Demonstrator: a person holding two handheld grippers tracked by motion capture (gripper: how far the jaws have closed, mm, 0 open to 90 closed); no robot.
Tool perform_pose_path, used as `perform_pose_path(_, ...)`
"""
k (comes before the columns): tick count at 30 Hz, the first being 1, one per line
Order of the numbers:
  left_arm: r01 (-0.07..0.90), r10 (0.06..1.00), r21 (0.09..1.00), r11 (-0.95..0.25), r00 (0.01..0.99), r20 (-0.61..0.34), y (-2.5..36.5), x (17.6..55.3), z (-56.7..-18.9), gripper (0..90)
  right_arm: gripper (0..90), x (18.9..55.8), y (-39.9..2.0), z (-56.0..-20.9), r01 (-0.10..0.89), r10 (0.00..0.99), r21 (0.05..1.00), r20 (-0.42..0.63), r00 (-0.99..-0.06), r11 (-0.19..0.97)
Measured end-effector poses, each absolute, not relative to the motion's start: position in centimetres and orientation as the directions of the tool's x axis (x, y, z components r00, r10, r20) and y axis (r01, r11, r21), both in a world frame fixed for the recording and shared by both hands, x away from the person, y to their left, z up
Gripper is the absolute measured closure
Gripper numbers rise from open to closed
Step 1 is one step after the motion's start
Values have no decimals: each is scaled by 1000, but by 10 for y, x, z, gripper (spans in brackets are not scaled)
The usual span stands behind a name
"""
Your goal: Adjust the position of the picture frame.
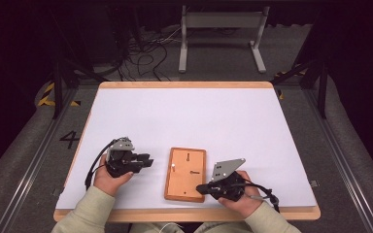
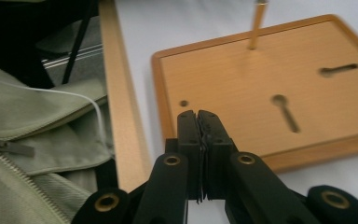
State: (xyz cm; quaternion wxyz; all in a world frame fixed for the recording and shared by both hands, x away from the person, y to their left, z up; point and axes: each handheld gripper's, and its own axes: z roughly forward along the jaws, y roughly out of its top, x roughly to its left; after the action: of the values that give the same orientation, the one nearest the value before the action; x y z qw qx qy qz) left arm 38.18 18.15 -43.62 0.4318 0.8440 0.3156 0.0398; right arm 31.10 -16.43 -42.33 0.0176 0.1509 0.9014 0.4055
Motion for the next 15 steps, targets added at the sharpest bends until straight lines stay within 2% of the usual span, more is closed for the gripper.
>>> perform_pose_path(8, 491, 560, 755, -434, 804, -200, 181, 382, -437, 676, 900, 300, -142, -435, 223, 196, 689, 120, -973, 689)
perform_pose_path(15, 504, 558, 748, -433, 801, -217, 181, 383, -439, 653, 900, 299, -135, -443, 207, 190, 631, 96, -977, 747)
